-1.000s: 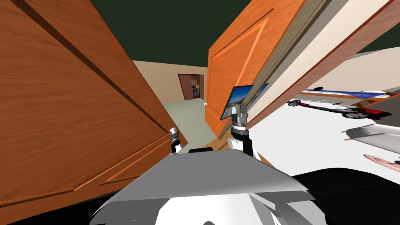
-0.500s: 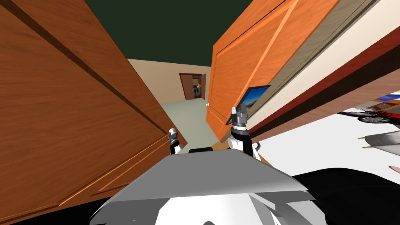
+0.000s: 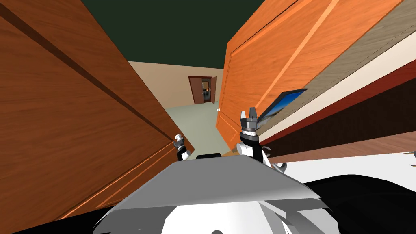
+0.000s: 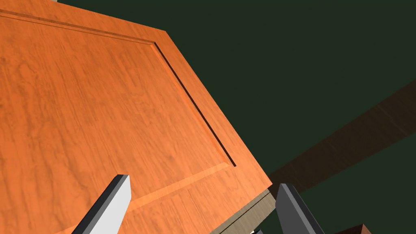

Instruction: Push the door open

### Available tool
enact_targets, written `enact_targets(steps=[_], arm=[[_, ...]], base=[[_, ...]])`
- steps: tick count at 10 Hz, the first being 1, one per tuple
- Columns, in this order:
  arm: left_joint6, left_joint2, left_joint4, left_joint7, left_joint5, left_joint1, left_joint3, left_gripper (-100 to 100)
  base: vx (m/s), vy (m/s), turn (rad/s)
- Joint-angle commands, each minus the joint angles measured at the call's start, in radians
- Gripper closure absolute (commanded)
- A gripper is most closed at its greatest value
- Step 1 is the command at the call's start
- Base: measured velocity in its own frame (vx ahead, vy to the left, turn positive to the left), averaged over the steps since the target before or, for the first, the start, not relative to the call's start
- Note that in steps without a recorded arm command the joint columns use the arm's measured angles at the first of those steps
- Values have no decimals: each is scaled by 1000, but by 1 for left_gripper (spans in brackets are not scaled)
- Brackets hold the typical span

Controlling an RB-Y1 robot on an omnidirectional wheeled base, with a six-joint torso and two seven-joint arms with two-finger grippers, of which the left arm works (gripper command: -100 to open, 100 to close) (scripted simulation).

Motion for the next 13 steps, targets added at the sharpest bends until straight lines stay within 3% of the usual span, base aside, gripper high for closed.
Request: enact_targets(steps=[1, 2, 4, 5, 9, 13], arm=[[-5, 10, -41, -12, 17, 28, 13, 100], [-5, 10, -41, -12, 17, 28, 13, 100], [-12, -4, -68, -34, 51, 49, 7, 100], [-12, -4, -68, -34, 51, 49, 7, 100], [-26, -43, -120, -77, 116, 90, -3, 100], [-34, -79, -150, -102, 154, 114, -10, 100]], base=[[131, 48, 17], [53, 27, -17], [103, 28, 55], [131, 22, 32], [191, 29, 81], [175, 35, 51]])
